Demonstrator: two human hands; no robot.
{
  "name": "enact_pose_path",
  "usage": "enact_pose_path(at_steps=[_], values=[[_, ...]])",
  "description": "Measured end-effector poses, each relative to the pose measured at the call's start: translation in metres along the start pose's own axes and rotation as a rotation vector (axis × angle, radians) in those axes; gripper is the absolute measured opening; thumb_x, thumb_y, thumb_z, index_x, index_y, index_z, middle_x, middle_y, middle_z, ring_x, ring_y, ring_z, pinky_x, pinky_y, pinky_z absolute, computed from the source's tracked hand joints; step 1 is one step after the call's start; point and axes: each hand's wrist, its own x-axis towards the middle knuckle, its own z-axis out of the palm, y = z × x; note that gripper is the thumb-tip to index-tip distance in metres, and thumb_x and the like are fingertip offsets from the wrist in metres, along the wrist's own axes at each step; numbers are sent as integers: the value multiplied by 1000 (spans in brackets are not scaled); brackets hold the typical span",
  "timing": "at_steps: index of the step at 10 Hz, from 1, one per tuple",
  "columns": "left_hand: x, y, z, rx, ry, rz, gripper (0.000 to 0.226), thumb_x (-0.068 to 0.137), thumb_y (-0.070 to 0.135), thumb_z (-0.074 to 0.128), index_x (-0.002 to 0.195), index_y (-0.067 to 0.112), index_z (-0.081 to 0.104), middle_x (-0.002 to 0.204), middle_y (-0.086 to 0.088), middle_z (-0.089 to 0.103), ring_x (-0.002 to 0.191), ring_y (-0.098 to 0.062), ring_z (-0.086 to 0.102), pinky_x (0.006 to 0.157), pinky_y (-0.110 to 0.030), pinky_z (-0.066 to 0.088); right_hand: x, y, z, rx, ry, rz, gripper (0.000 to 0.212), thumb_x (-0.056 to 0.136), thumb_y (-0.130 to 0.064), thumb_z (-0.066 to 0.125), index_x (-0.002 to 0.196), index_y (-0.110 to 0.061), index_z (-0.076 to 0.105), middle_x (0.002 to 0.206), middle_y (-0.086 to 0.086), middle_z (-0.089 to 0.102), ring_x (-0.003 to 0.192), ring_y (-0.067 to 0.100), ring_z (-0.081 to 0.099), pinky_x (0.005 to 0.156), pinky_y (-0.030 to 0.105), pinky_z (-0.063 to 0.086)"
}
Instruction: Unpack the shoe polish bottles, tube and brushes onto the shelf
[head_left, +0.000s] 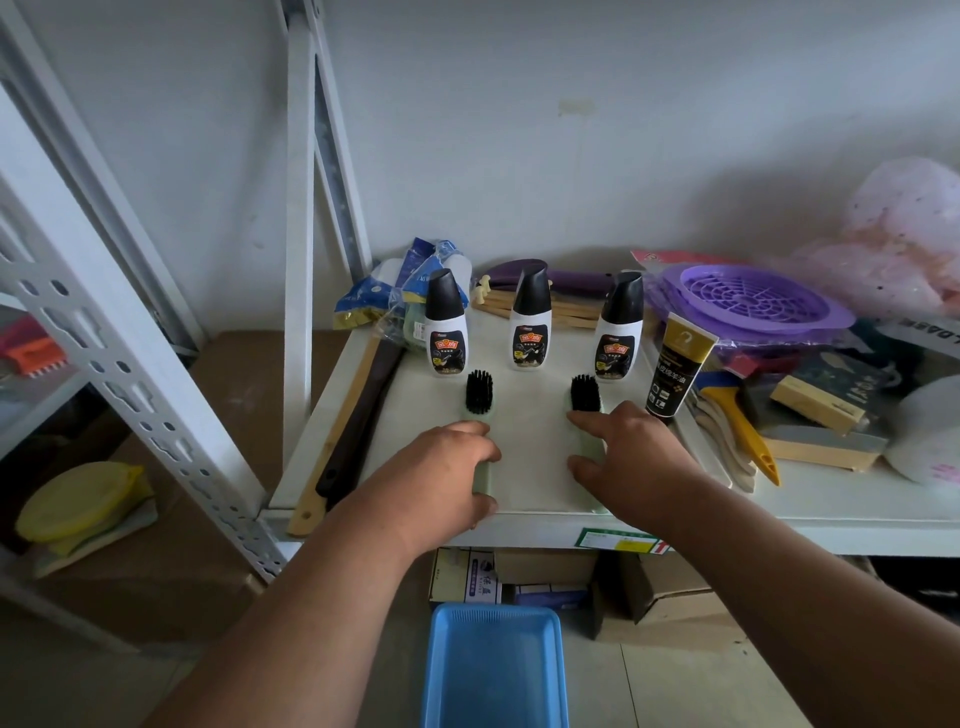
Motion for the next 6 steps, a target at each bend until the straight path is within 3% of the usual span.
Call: enact_pose_path(at_steps=[3,4,5,6], values=[[-10,3,-14,-20,3,-3,66,83,36,88,144,38,64,170,15,37,146,-11,48,110,-23,39,-1,1,-5,14,48,-30,66,86,-51,71,148,-41,50,135,2,45,111,20,56,90,26,43],[-26,6,-27,-36,63,14,68,79,35,91,142,33,67,165,13,44,141,-13,53,111,-25,42,-8,1,-14,-6,78,-49,68,82,-56,73,145,-45,51,143,1,43,113,21,60,94,29,48],[-42,3,-41,-39,132,11,69,79,41,91,143,31,64,163,14,46,141,-11,53,118,-26,38,-9,-1,-32,4,141,-78,63,79,-62,74,138,-49,56,139,-5,46,94,8,63,82,21,51],[-70,-1,-43,-110,139,12,74,82,54,82,148,36,55,161,22,43,143,-5,47,121,-24,32,-32,-16,-55,95,153,-158,45,76,-67,72,118,-65,55,128,-20,47,81,-5,61,61,8,45]])
